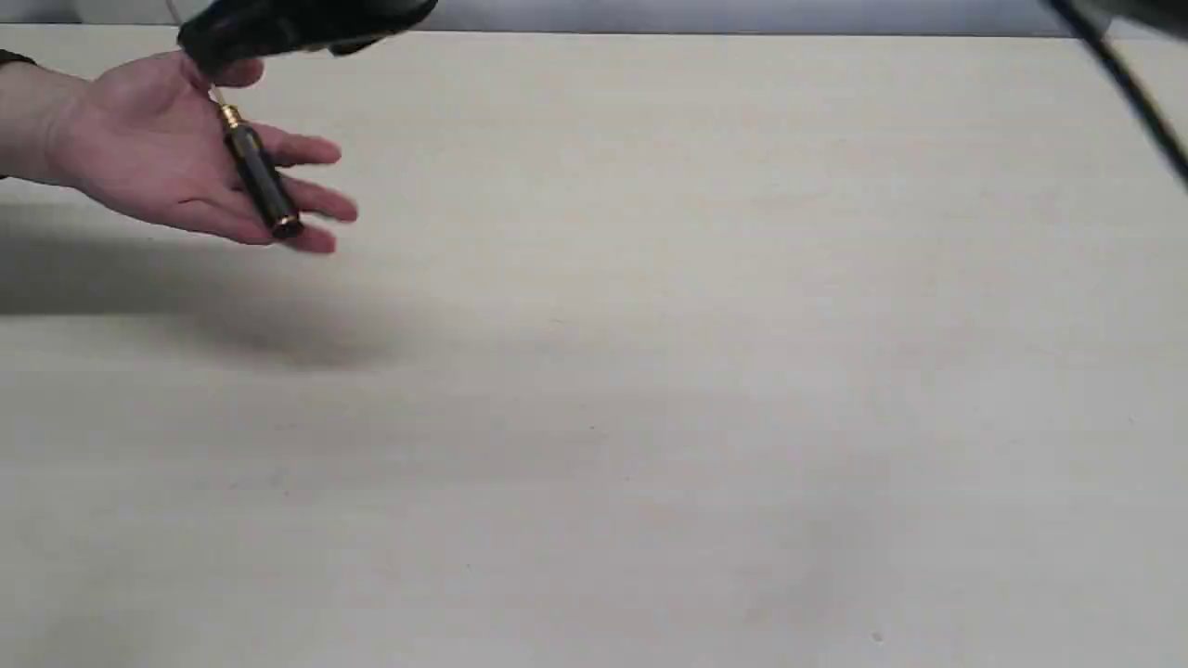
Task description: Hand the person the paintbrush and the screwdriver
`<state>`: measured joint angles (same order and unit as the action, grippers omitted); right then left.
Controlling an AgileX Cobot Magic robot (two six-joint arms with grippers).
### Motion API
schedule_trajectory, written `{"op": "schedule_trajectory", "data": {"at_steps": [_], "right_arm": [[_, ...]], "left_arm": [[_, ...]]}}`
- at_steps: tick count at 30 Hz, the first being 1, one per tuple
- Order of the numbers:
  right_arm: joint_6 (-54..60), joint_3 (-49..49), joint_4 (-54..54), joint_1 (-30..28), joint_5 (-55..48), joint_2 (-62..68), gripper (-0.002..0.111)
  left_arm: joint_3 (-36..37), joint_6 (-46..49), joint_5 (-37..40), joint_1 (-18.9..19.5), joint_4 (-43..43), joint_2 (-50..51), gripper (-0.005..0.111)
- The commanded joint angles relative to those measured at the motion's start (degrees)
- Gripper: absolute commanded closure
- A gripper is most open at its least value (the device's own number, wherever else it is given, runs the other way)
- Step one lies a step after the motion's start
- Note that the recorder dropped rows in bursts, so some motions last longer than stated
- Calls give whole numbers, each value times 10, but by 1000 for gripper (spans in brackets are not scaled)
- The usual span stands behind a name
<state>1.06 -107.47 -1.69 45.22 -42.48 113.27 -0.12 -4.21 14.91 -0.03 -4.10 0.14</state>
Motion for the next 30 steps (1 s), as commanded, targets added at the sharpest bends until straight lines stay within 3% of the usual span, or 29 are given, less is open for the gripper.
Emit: {"op": "schedule_trajectory", "data": {"at_steps": [1,12,20,30], "right_arm": [[-5,31,-10,-26,12,-63,104],[-25,357,-9,-92,205,-354,104],[-49,609,3,-98,343,-579,104],[-11,696,-26,-98,329,-766,104]], "left_arm": [[1,-1,-7,-4,1,-1,107],[1,-1,-7,-4,1,-1,107],[1,-1,-7,-4,1,-1,107],[1,-1,-5,-4,3,-1,107]]}}
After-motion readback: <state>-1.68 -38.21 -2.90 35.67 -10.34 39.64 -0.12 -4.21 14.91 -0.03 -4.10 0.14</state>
